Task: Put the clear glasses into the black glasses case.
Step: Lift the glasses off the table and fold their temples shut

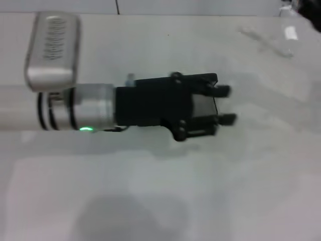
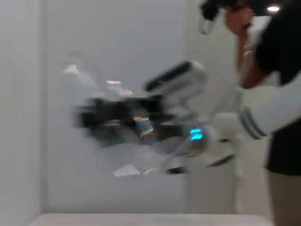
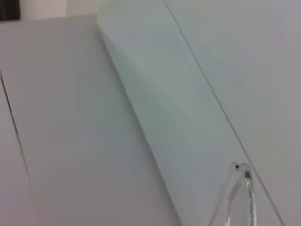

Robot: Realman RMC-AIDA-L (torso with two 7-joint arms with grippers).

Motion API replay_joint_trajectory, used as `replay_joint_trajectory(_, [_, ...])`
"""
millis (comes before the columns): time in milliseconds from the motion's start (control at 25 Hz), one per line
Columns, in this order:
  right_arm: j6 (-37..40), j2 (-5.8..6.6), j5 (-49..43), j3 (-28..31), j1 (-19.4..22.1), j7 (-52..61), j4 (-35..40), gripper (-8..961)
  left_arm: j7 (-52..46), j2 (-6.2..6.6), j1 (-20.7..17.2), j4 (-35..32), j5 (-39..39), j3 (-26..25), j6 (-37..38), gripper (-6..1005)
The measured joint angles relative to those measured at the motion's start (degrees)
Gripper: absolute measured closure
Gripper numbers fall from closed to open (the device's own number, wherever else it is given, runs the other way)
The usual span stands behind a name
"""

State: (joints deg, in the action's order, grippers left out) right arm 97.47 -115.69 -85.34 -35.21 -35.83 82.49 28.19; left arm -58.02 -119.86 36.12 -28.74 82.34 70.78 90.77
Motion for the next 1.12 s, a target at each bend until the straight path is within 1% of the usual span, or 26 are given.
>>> replay_joint_trajectory(80, [-2.7,-0.34,0.3,-1.2,-1.9,-3.2,-2.3,816,-0.8,-0.16,1.5,0.0,-1.0,2.6,0.1,513])
replay_joint_trajectory(160, [-5.7,-0.29,0.5,-2.5,-4.3,-6.6,-5.6,815,-1.3,-0.11,2.6,0.1,-2.5,4.3,0.2,513])
replay_joint_trajectory(240, [-7.7,-0.26,0.5,-3.3,-5.5,-8.9,-7.3,815,-1.4,-0.06,3.3,0.1,-3.4,4.7,0.2,513])
replay_joint_trajectory(320, [-10.0,-0.36,0.4,-5.5,-6.4,-11.3,-8.6,814,-1.8,-0.04,3.5,0.0,-4.1,4.6,0.2,513])
replay_joint_trajectory(560, [-12.0,0.04,0.3,-13.6,-6.5,-11.7,-8.4,812,-3.5,0.36,3.6,-0.5,-6.5,4.0,0.3,513])
replay_joint_trajectory(720, [-12.3,0.52,0.0,-17.5,-5.3,-11.1,-7.0,811,-3.2,0.59,3.2,-0.6,-6.5,3.1,0.3,513])
replay_joint_trajectory(760, [-12.3,0.52,0.0,-17.5,-5.3,-11.1,-7.0,811,-3.1,0.61,3.2,-0.6,-6.5,2.9,0.3,513])
replay_joint_trajectory(800, [-12.5,0.93,-0.8,-18.1,-4.5,-10.9,-6.5,810,-3.1,0.61,3.2,-0.6,-6.5,2.8,0.3,513])
replay_joint_trajectory(960, [-11.1,1.51,-3.5,-18.2,-3.9,-9.3,-5.8,809,-2.7,0.61,3.1,-0.6,-6.5,2.6,0.3,513])
replay_joint_trajectory(1120, [-8.1,1.64,-8.3,-18.2,-3.9,-6.8,-4.2,808,-1.8,0.47,3.2,-0.6,-6.5,2.6,0.1,513])
